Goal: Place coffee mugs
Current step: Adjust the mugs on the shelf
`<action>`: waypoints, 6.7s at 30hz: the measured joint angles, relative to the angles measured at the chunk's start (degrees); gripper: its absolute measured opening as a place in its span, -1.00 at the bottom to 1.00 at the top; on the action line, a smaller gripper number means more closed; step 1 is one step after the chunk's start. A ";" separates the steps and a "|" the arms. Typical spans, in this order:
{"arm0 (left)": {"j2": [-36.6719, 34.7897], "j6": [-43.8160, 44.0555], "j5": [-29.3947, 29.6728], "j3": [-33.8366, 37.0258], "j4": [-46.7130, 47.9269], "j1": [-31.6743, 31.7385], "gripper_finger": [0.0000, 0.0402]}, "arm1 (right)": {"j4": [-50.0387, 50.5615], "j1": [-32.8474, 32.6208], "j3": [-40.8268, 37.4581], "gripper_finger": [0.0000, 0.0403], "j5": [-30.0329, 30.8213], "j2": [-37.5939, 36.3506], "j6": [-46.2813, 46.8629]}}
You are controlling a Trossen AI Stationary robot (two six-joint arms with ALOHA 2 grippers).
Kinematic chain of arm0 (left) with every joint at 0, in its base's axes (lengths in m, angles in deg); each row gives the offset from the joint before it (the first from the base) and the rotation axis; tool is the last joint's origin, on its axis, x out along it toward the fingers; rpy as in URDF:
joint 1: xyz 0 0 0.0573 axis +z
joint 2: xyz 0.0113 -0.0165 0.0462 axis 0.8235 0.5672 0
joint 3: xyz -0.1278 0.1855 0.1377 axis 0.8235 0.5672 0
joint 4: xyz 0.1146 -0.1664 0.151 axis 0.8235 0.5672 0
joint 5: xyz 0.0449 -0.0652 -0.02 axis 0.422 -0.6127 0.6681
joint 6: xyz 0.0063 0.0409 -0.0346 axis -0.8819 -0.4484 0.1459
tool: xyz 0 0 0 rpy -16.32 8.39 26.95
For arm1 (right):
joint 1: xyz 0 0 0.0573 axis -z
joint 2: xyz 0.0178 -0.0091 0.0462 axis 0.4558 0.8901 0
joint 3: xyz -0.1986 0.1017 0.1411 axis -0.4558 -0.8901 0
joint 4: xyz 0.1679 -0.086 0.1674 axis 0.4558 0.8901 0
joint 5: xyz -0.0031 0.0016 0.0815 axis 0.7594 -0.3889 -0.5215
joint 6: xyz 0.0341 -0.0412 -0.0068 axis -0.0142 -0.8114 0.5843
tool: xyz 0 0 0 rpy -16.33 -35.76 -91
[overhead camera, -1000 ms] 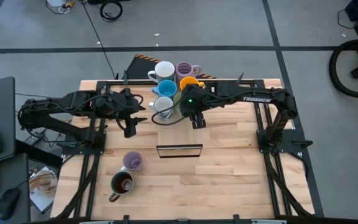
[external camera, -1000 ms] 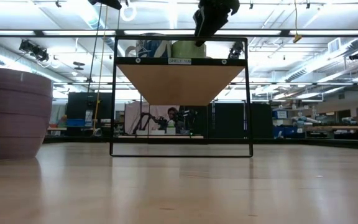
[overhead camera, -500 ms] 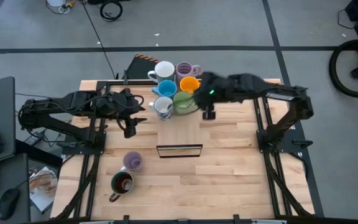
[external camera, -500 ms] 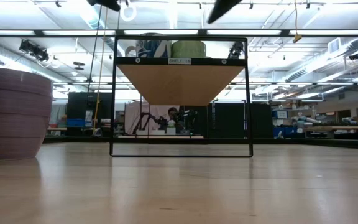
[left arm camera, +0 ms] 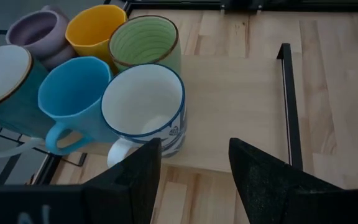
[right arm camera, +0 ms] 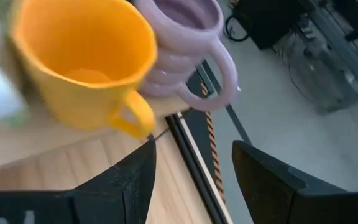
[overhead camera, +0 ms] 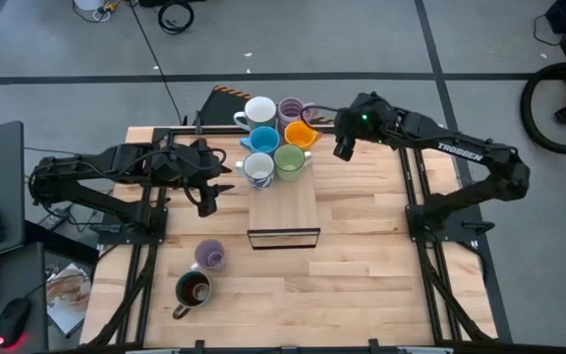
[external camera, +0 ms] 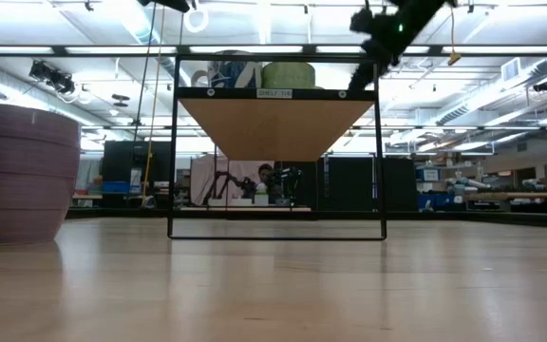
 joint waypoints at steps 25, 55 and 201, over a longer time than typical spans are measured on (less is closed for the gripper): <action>0.00 1.70 0.00 0.00 0.86 0.00 -0.02 | -13.44 3.95 -6.60 0.08 -6.20 5.92 4.32; 0.05 8.97 0.20 16.74 -10.38 -5.72 -0.02 | -15.77 -24.24 -14.43 0.01 5.79 -5.95 10.75; 3.56 -5.16 12.74 29.53 -41.65 -4.16 -0.02 | -51.85 -26.06 -31.86 -0.61 24.92 -0.17 23.04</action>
